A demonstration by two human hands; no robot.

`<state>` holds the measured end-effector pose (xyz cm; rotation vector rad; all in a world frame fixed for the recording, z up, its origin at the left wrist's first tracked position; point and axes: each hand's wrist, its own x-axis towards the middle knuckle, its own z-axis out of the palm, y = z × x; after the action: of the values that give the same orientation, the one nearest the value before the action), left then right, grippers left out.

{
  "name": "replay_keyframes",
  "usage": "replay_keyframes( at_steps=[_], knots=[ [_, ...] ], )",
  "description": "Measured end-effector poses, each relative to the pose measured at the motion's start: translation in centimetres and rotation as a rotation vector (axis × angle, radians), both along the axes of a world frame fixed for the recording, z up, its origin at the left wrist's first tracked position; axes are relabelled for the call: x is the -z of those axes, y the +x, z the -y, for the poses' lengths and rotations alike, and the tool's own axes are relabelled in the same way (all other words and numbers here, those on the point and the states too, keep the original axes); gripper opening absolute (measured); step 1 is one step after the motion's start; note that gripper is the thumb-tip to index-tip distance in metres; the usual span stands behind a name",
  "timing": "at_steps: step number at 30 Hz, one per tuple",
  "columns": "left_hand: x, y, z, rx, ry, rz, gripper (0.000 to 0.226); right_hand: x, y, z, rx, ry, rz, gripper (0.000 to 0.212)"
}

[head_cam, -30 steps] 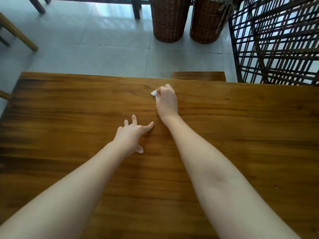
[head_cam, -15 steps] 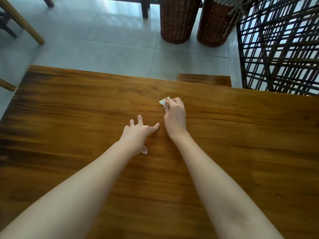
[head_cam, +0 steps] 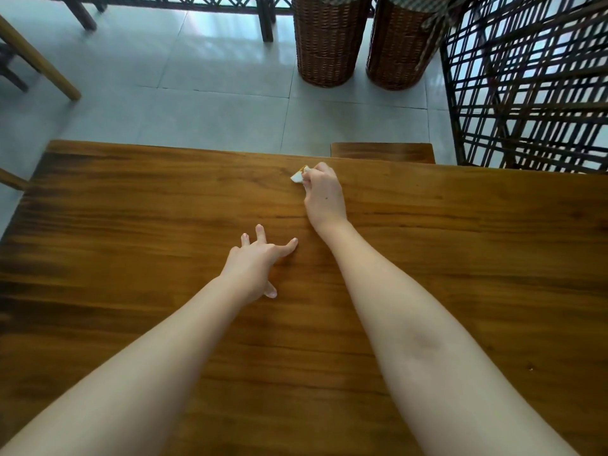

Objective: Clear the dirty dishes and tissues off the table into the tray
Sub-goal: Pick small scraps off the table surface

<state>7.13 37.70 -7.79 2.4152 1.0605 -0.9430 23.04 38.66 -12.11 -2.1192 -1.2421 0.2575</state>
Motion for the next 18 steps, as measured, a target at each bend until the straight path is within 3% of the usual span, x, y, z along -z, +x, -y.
replay_keyframes(
  at_steps=[5,12,18],
  knots=[
    [0.0,-0.2,0.0,0.012,0.009,0.006,0.11,0.4,4.5,4.9,0.211,0.017,-0.043,0.02],
    [0.3,-0.3,0.0,0.011,0.027,0.016,0.112,0.3,4.6,6.4,0.301,0.014,-0.036,0.021],
    [0.7,-0.5,0.0,-0.019,0.029,0.026,0.112,0.7,-2.2,4.0,0.051,-0.001,-0.005,0.025]
  ],
)
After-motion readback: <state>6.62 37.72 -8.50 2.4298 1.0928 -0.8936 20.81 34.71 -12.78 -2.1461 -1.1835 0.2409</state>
